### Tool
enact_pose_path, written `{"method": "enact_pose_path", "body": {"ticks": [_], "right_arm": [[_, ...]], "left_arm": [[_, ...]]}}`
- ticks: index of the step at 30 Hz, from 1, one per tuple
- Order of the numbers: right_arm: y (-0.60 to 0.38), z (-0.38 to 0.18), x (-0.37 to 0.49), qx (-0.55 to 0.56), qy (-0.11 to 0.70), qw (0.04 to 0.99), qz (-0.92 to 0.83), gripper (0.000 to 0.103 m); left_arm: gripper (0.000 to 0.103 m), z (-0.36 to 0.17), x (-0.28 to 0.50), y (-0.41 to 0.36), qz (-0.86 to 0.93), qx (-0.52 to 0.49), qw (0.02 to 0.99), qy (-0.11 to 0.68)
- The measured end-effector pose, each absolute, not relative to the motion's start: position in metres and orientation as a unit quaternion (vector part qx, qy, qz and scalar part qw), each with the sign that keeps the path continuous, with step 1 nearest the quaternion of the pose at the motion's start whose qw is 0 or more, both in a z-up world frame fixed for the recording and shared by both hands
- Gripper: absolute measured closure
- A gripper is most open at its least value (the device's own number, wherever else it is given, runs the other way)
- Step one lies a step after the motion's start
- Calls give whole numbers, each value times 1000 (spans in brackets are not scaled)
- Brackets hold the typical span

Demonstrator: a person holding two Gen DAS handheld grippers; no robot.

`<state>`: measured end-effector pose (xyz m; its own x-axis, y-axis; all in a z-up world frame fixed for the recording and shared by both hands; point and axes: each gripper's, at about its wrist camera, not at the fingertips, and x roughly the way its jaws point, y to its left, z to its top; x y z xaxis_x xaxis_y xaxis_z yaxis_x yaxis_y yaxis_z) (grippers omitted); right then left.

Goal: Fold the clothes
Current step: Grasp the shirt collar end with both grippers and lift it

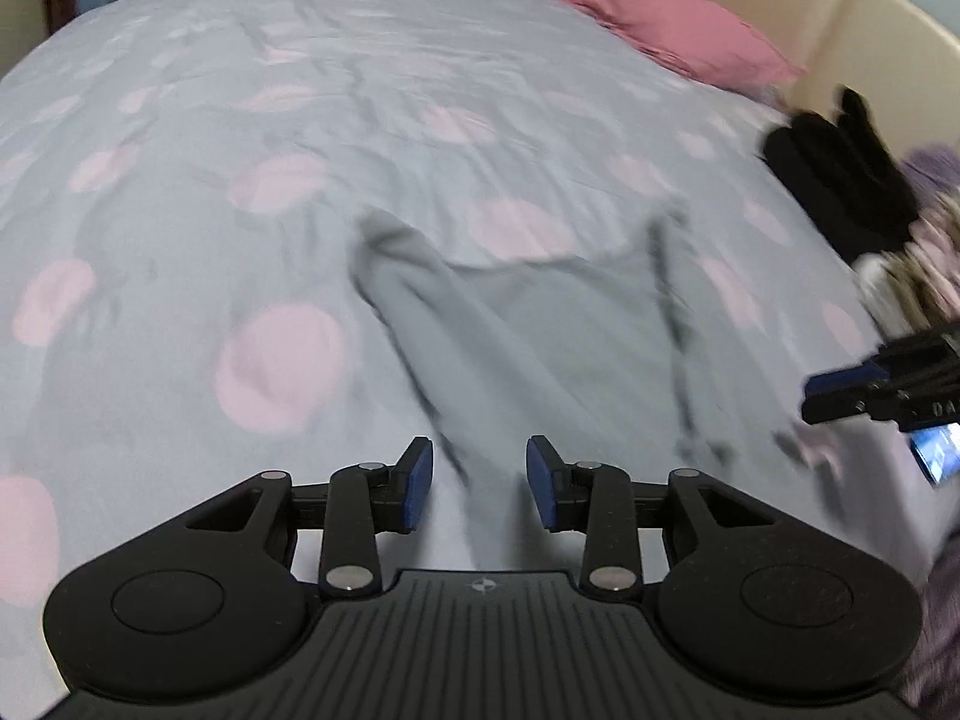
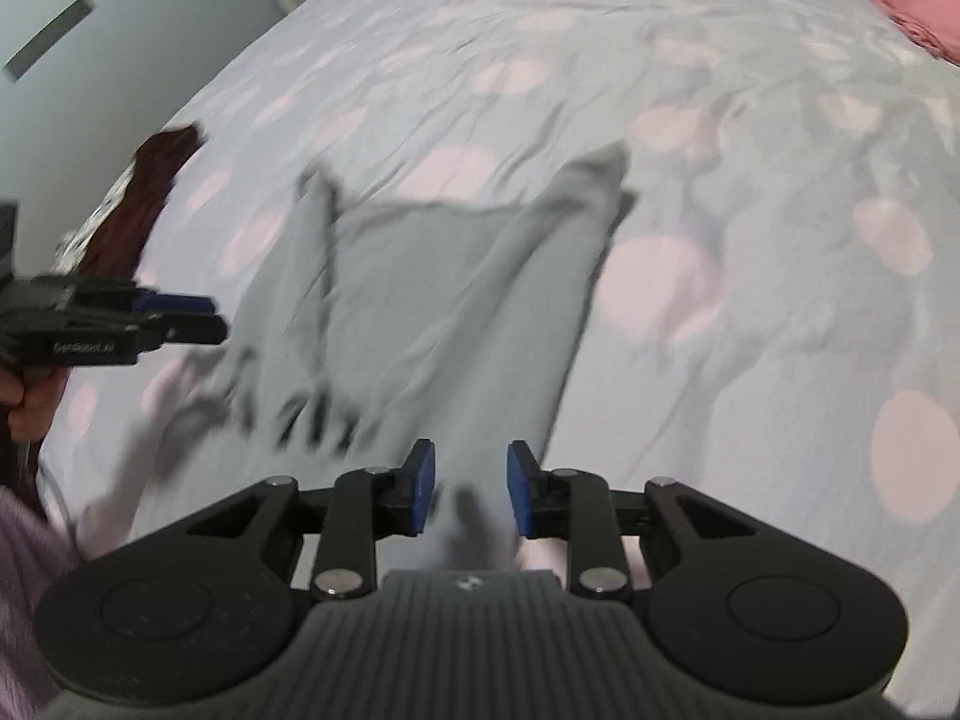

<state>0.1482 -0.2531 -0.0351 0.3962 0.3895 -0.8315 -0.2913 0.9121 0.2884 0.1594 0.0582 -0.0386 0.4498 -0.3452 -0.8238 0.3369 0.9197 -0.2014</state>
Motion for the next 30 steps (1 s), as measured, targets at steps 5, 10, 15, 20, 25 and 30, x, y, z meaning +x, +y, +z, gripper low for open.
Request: {"method": "enact_pose_path", "body": {"ticks": [5,10,15,20,25,30], "right_arm": [[-258,-55,183,67,520,831,187,67],[-265,-70,217,94,522,829,178,66],[-270,-75,255,133,514,829,179,67],[-273,-80,285,155,504,832,175,69],[-270,-76,297,152,497,835,180,85],[-268,-58,292,136,480,843,201,90]], "left_arm": [[63,-57,196,66,-189,-59,844,498],[61,-71,224,68,-193,-81,844,494],[61,-76,248,65,-199,-87,850,481],[73,-80,272,62,-203,-93,854,470],[94,-77,281,63,-214,-100,853,466],[96,-50,270,66,-241,-100,860,439]]}}
